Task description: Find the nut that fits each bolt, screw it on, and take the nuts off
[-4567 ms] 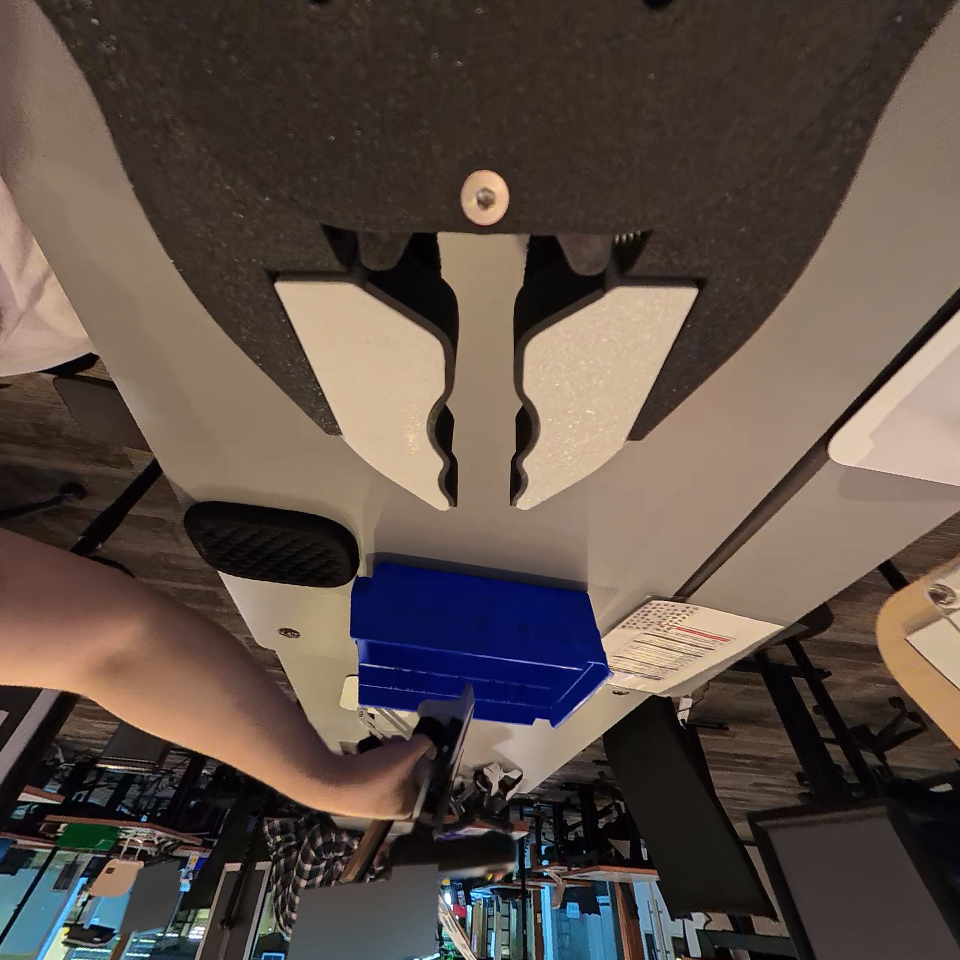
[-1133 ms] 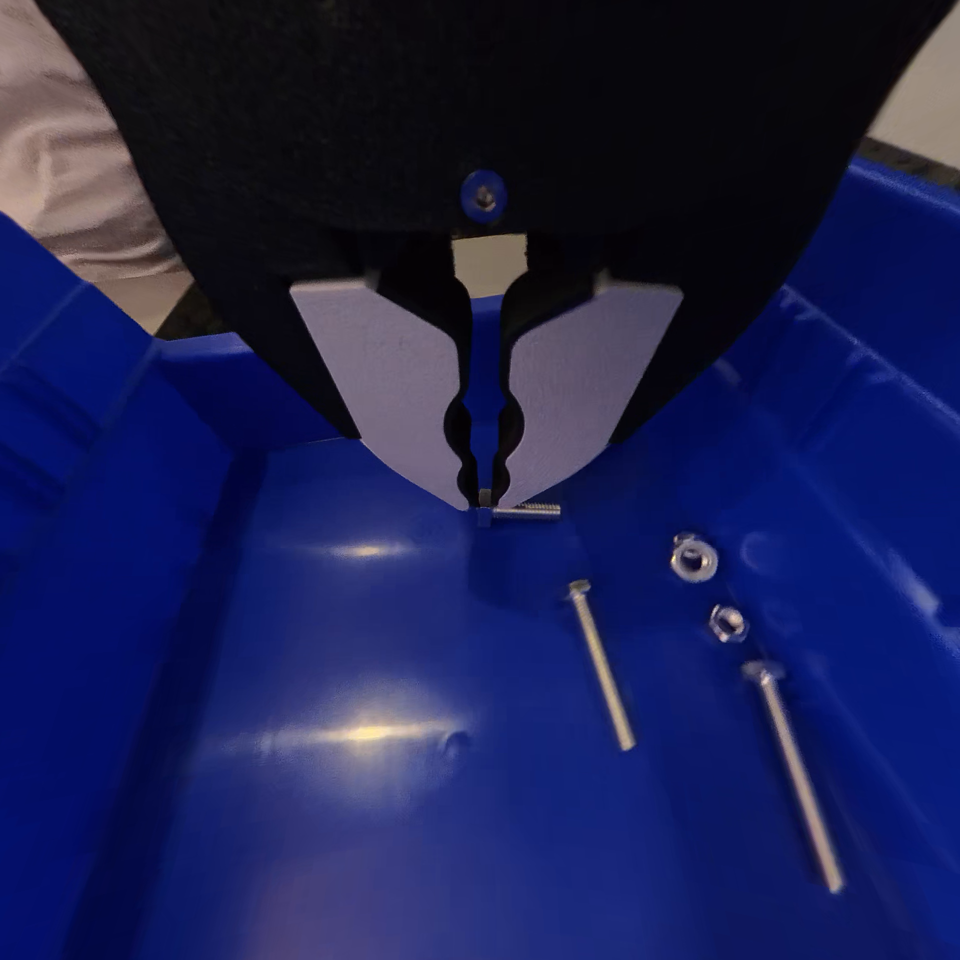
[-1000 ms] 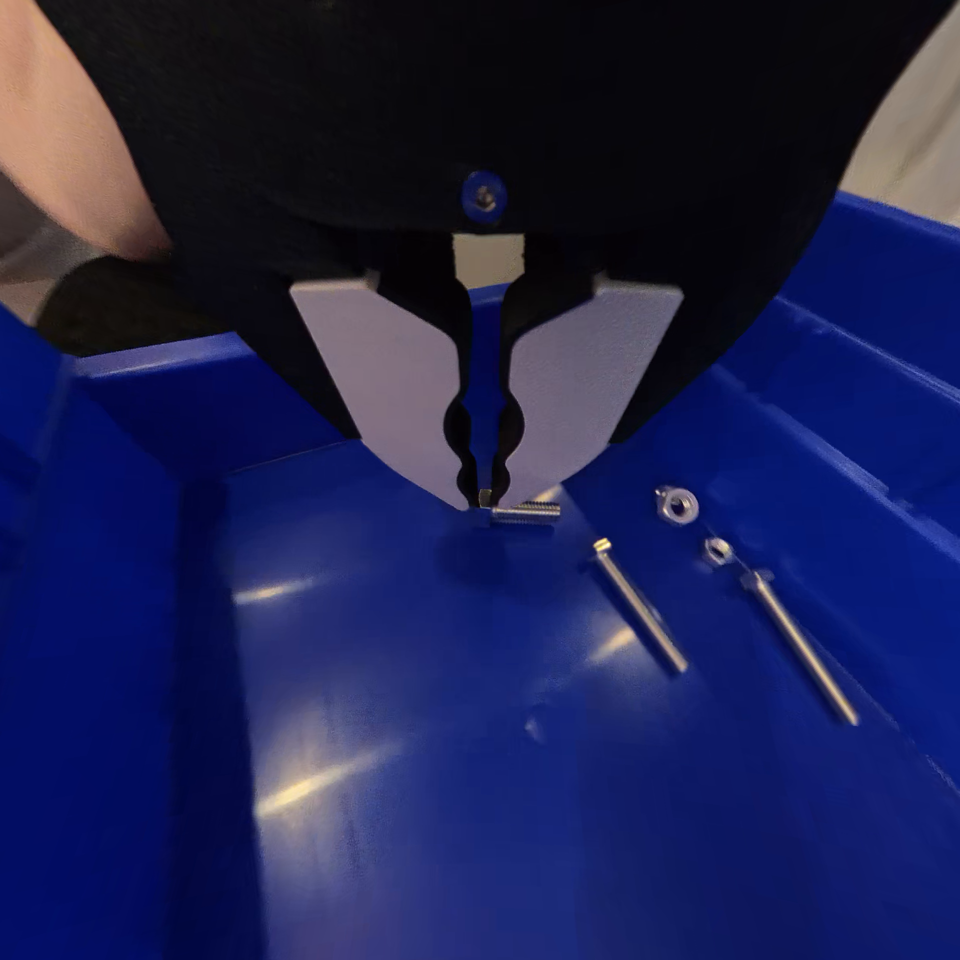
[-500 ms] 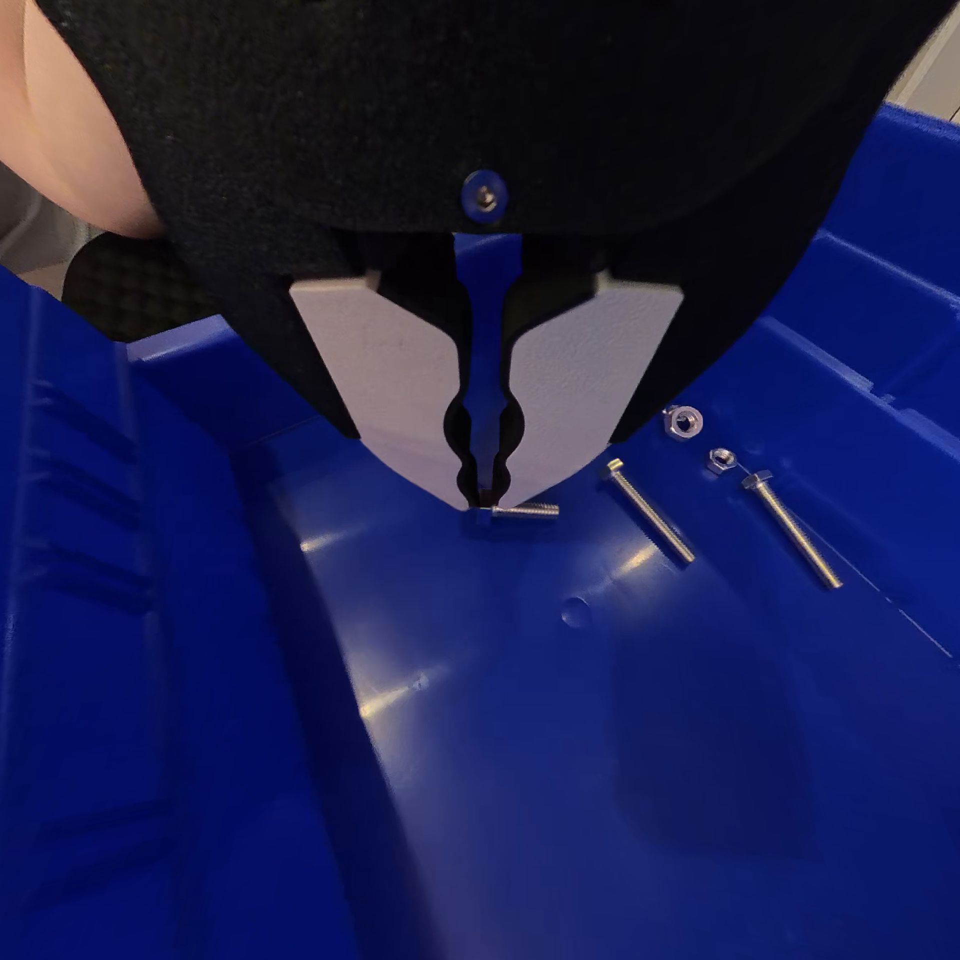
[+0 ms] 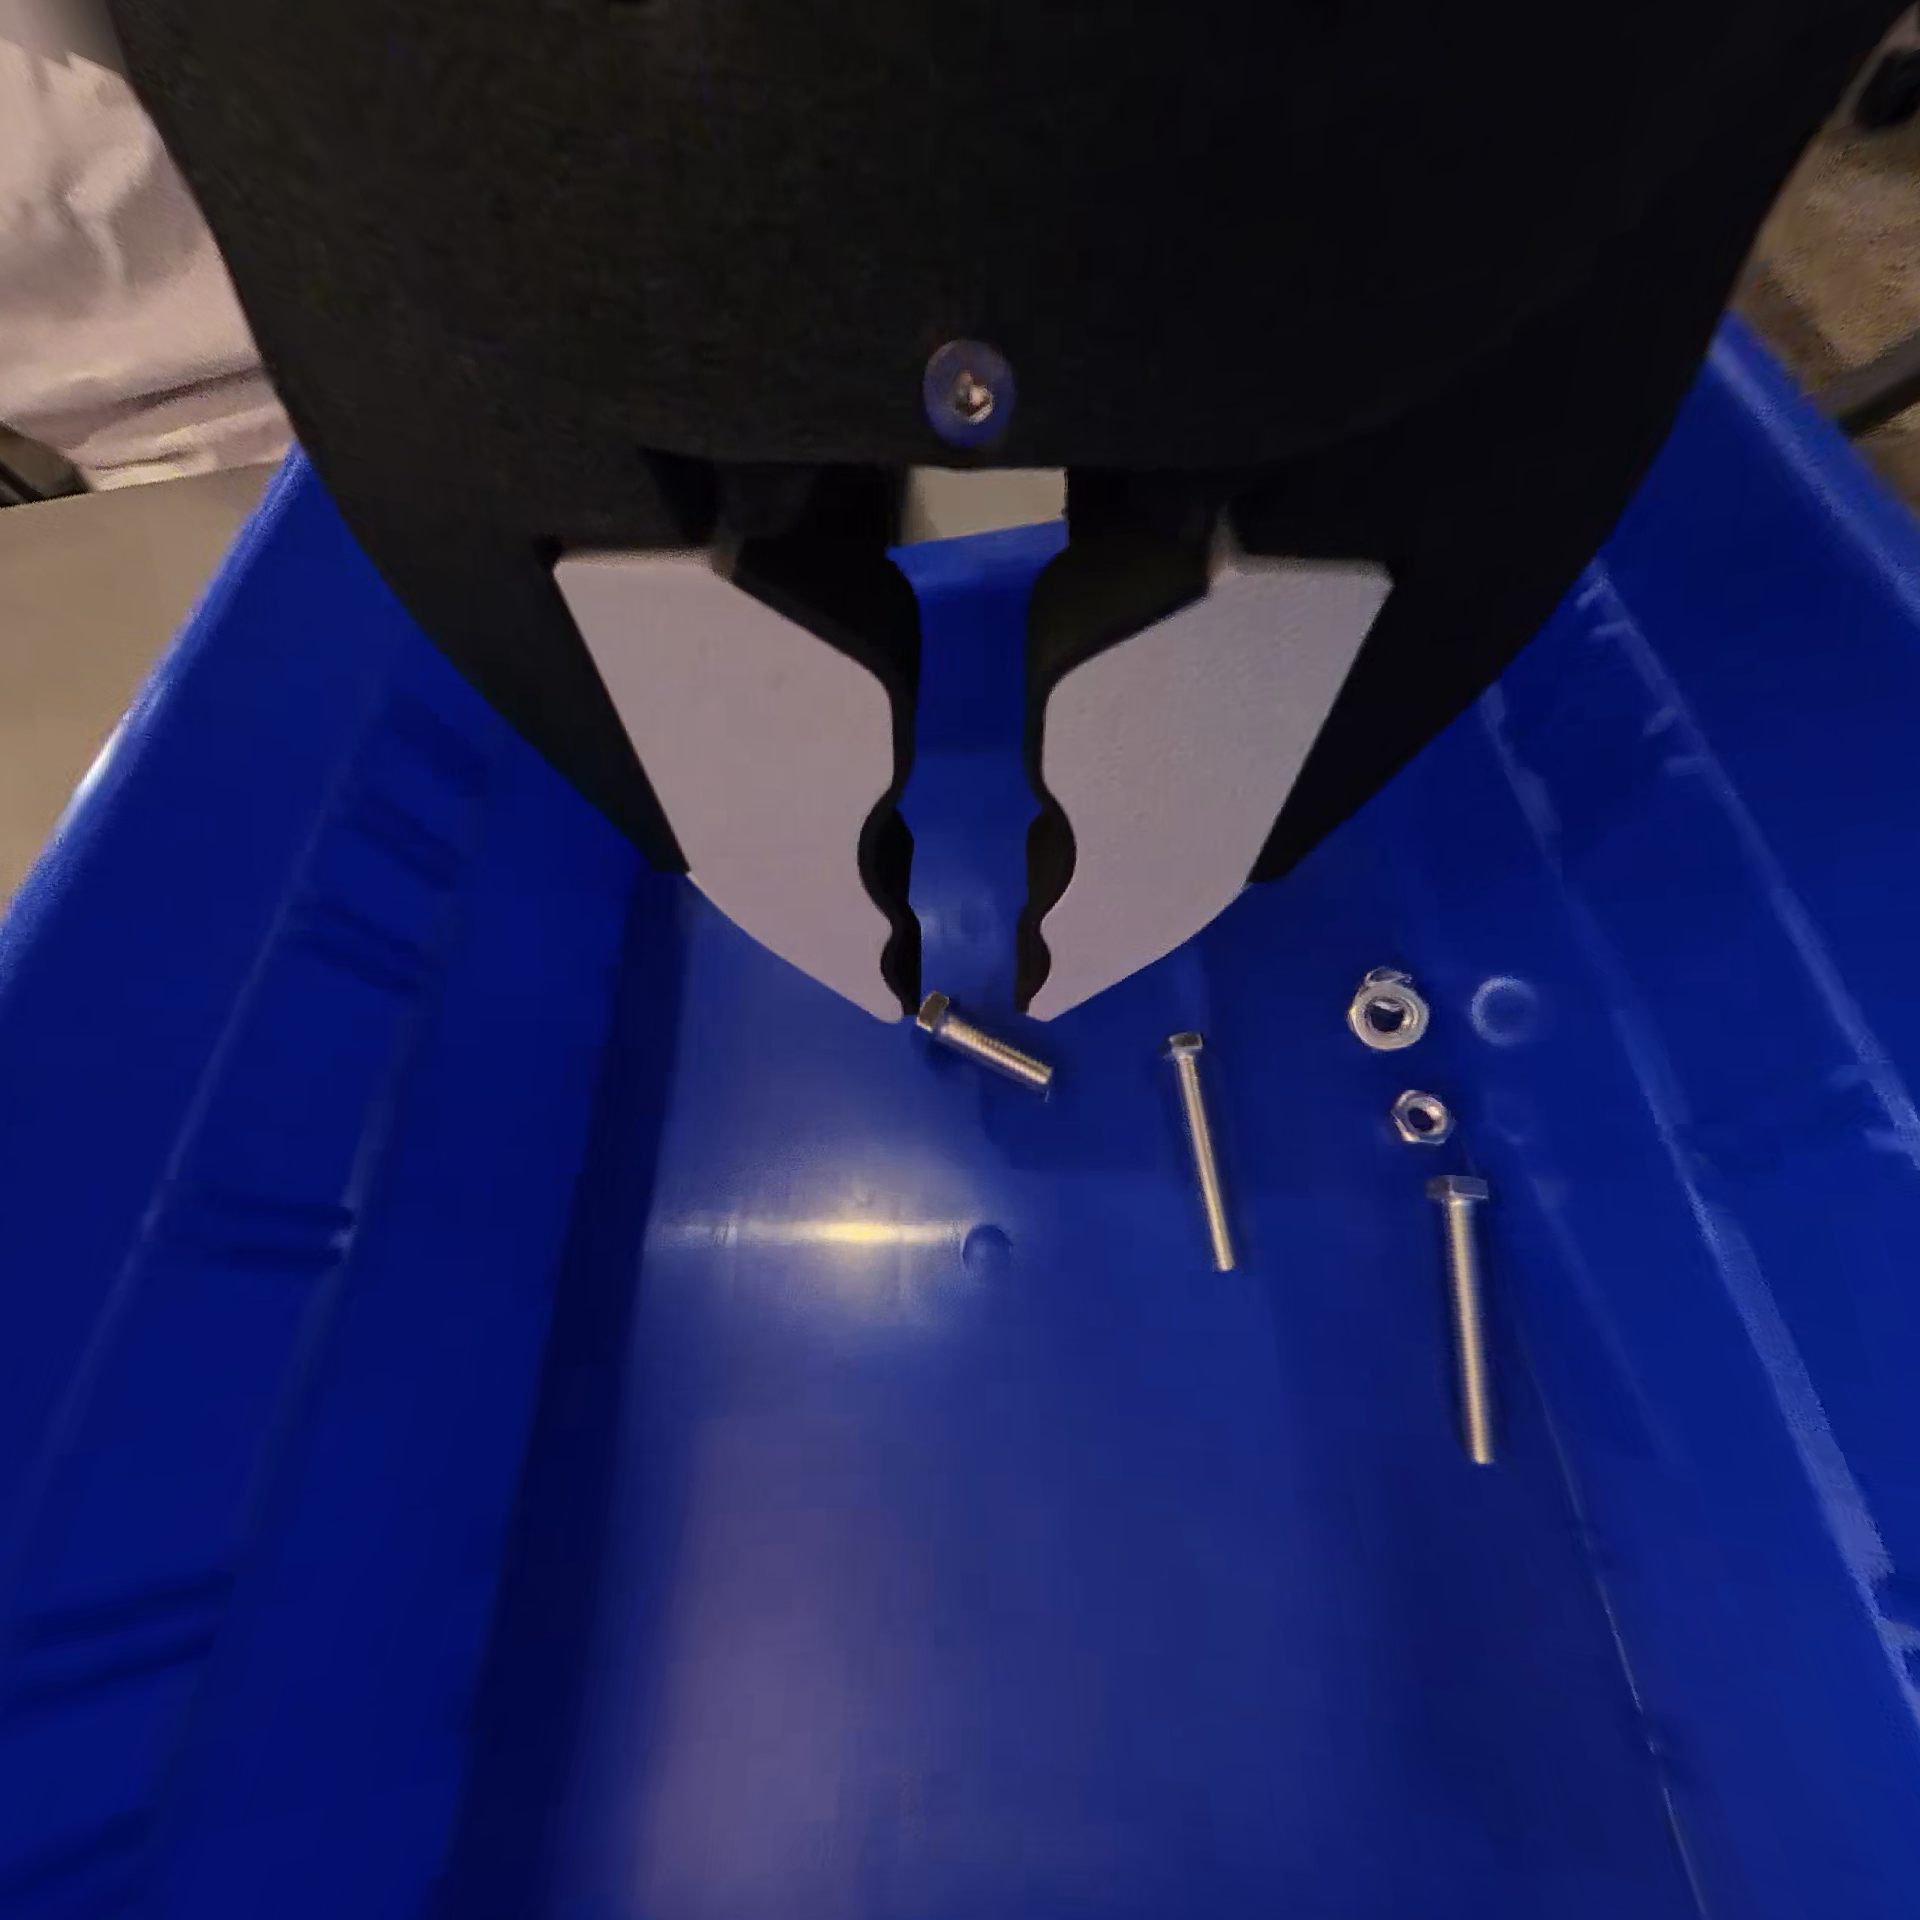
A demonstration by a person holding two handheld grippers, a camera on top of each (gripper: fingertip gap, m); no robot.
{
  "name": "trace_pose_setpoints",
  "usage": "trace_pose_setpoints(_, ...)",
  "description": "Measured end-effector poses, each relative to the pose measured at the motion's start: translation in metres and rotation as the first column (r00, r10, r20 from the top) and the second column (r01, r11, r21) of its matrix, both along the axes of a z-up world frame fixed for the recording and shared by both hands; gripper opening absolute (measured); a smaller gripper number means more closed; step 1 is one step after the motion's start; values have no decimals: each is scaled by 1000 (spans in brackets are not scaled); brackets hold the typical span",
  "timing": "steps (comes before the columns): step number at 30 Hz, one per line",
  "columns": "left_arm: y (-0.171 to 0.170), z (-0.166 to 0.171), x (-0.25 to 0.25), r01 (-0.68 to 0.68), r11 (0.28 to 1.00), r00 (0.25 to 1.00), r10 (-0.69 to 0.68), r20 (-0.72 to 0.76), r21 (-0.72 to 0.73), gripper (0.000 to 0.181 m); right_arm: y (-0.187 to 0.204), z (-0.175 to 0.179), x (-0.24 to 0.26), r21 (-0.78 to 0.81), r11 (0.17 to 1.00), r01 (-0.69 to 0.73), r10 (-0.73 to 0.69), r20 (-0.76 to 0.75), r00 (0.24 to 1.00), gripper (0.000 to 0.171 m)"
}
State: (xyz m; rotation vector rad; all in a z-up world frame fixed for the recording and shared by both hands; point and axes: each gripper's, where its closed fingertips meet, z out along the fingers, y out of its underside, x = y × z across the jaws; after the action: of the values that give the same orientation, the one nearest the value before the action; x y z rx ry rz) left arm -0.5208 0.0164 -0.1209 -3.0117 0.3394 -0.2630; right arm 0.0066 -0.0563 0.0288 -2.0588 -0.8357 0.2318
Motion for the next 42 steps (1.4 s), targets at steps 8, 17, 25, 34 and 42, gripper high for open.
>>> trace_pose_setpoints(8,-5,-21,-4,-107,987,994,108,5,-123,27,-1,3,0,11,1000,-1,0,2,1000,18)
trace_pose_setpoints(17,-2,-22,-2,-136,983,991,137,-2,-122,26,-1,3,0,15,1000,1,-2,10,1000,18)
trace_pose_setpoints(25,-3,-27,1,-137,979,990,138,-2,-149,25,-1,2,1,14,1000,2,-2,21,1000,18)
trace_pose_setpoints(34,0,-30,-3,-110,983,994,106,-39,-147,14,0,0,1,12,1000,5,-6,31,999,18)
trace_pose_setpoints(42,-2,-30,1,-32,988,998,22,-66,-153,11,0,-1,2,11,1000,10,-10,39,999,17)
